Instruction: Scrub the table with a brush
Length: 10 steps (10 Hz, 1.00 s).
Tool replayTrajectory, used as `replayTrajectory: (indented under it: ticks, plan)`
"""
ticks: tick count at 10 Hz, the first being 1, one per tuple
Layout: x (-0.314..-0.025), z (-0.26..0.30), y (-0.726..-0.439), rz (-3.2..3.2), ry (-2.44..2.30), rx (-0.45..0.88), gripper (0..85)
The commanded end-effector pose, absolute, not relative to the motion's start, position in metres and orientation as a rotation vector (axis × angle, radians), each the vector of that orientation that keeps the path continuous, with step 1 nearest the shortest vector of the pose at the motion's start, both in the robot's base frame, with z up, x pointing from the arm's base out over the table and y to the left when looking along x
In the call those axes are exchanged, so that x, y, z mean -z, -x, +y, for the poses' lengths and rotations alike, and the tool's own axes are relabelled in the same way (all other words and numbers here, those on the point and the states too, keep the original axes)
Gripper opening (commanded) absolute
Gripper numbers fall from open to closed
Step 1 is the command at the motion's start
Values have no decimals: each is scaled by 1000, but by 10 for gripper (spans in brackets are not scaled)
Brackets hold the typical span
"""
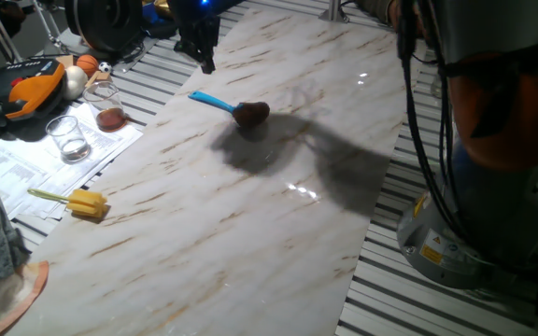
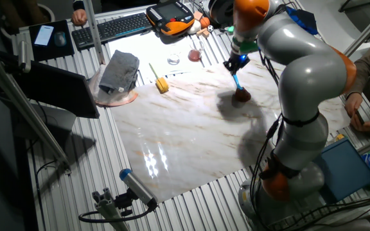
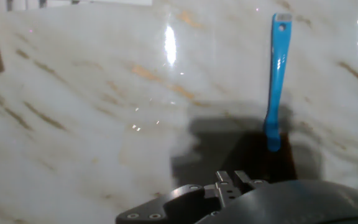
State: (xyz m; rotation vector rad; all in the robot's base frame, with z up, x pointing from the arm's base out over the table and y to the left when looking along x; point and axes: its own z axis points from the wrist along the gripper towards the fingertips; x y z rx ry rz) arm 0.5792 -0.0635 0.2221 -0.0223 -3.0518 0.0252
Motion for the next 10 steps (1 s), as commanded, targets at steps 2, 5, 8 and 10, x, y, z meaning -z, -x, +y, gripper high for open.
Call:
replayTrajectory:
  ticks: [2, 5, 8, 10]
  plan:
    - [-220, -77, -592, -3054, 1, -40, 170]
    - [-220, -77, -592, -3076, 7, -24, 0]
    - [-220, -77, -592, -3074, 39, -68, 0]
    - [-220, -77, -592, -3070, 53, -124, 0]
